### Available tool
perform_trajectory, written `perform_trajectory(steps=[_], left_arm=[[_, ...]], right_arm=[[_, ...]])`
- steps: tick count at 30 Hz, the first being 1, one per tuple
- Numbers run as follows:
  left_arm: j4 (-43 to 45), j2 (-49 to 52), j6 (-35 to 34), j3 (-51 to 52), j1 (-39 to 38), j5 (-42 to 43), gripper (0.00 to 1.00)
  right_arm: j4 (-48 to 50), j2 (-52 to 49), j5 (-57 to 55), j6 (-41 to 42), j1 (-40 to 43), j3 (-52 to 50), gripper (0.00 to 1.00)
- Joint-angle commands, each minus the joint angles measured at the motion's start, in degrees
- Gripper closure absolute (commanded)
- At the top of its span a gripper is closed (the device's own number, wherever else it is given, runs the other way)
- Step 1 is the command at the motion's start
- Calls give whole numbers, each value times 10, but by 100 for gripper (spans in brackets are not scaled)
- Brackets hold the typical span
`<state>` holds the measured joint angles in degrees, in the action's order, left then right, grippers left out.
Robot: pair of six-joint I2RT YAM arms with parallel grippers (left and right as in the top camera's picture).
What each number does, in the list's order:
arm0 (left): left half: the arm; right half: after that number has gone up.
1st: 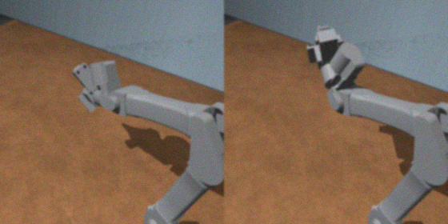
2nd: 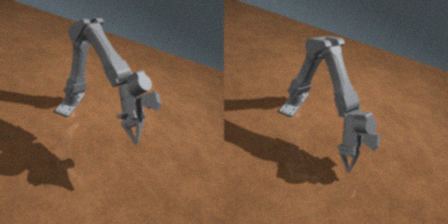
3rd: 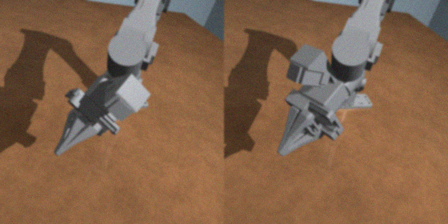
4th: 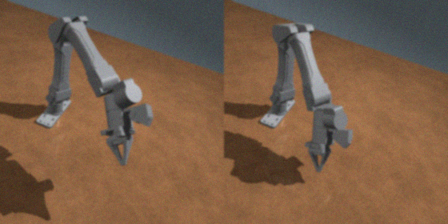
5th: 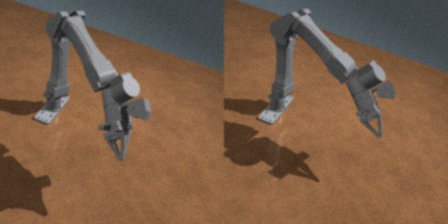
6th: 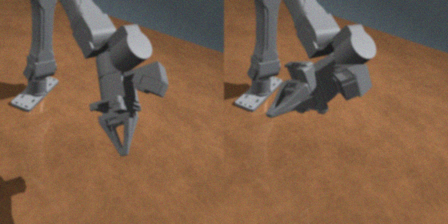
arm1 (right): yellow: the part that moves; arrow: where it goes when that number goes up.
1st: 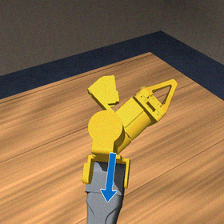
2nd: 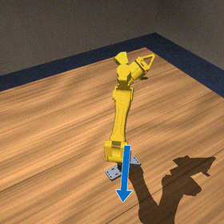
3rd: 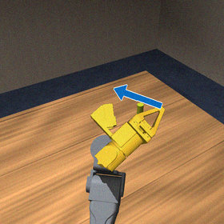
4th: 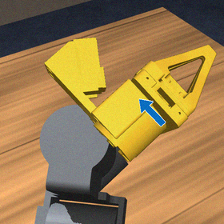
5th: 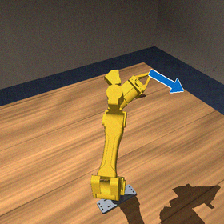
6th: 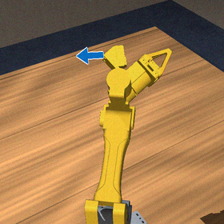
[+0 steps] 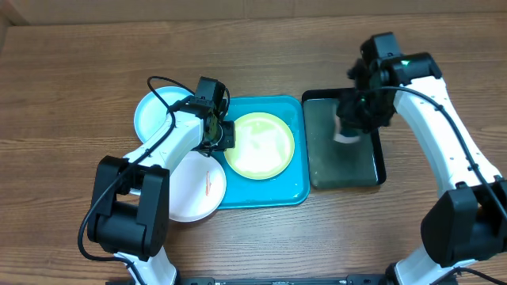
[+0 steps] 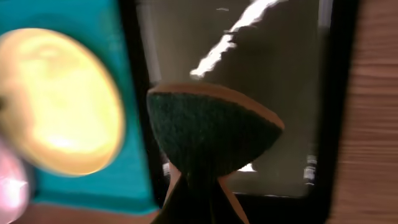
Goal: Clean dirty plates on tray and stack at the side
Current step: 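Return the sponge to the basin and move the right gripper aside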
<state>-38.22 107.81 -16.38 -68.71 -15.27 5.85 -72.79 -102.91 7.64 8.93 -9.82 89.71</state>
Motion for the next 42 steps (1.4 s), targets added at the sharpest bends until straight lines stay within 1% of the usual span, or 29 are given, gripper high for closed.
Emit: perform_trajectory(steps=[1, 6, 10, 14, 15, 17, 18, 19, 20, 24, 26, 27, 28, 34, 35, 41, 42], left_arm=[[0, 7, 1, 1, -1, 2, 96], [0, 7, 1, 1, -1, 2, 95], [0, 7, 1, 1, -1, 5, 96], [1, 7, 1, 1, -1, 13, 95], [1, 7, 1, 1, -1, 13, 95], [1, 7, 1, 1, -1, 13, 95], [1, 7, 1, 1, -1, 13, 93], [2, 7, 1, 1, -1, 13, 91], [2, 7, 1, 1, -1, 13, 89], [3, 7, 1, 1, -1, 13, 80], [3, 7, 1, 1, -1, 13, 71], [3, 7, 1, 1, -1, 13, 68], [3, 7, 1, 1, -1, 13, 67], [1, 7, 1, 1, -2, 13, 67], [-1, 7, 1, 1, -3, 12, 67], [-2, 17, 1, 4, -6, 12, 68], [-2, 20, 1, 4, -5, 12, 72]], right_arm=[[28, 0, -102, -4, -6, -52, 96], [128, 0, -131, -5, -7, -142, 96], [223, -1, -131, -6, -7, -210, 96], [282, -1, -120, -36, -7, -255, 96], [286, -1, -120, -37, -7, -260, 93], [289, -1, -117, -37, -7, -260, 65], [290, 0, -114, -37, -7, -259, 55], [291, 0, -114, -37, -7, -258, 48], [290, 0, -114, -37, -7, -254, 44], [250, 0, -114, -33, -5, -204, 38], [230, 0, -114, -31, -3, -174, 32], [218, 0, -114, -30, 0, -153, 27], [209, 0, -114, -29, 4, -138, 25], [181, 0, -114, 10, 57, -88, 18], [179, 0, -114, 16, 78, -87, 16], [162, 0, -87, 20, 174, -87, 14], [157, 0, -81, 20, 195, -87, 12]])
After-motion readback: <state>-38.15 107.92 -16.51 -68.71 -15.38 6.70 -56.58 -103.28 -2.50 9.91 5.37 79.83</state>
